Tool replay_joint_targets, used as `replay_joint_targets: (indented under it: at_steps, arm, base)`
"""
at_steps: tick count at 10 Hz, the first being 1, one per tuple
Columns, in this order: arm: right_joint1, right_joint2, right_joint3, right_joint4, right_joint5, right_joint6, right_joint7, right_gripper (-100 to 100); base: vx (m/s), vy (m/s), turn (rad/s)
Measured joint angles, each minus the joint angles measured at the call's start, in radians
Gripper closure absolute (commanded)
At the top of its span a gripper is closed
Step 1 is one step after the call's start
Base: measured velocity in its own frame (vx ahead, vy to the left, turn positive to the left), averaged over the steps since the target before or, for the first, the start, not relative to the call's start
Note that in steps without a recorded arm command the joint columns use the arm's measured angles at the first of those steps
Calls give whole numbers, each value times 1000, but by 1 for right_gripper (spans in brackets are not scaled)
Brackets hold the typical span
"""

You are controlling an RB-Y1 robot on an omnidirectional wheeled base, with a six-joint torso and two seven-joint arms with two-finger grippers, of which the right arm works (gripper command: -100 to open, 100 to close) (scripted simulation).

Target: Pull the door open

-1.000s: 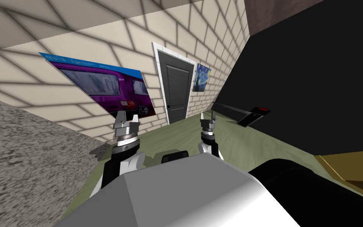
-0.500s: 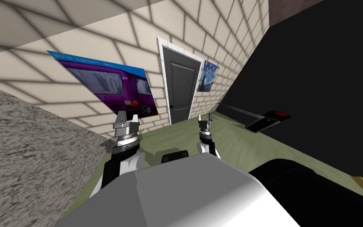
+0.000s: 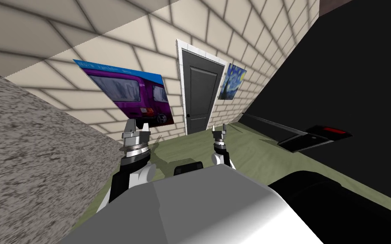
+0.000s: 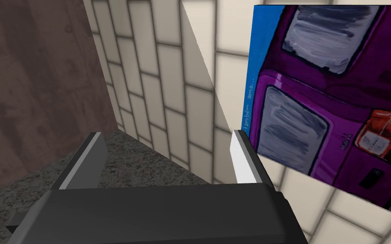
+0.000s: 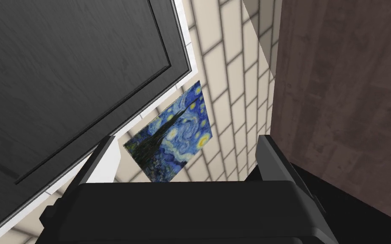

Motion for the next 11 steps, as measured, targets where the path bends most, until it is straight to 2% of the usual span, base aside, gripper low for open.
replay_joint_targets:
  at_steps: [2,6,11]
  arm:
    - [-15,-2,7,50,-20,-15,-33,-100]
    - [-46,-6,14,132,-63,-20,-93,-100]
    - [-76,-25,15,244,-128,-43,-189,-100]
  base:
    - [99,-11,125]
    - [96,-14,144]
    - [98,-18,150]
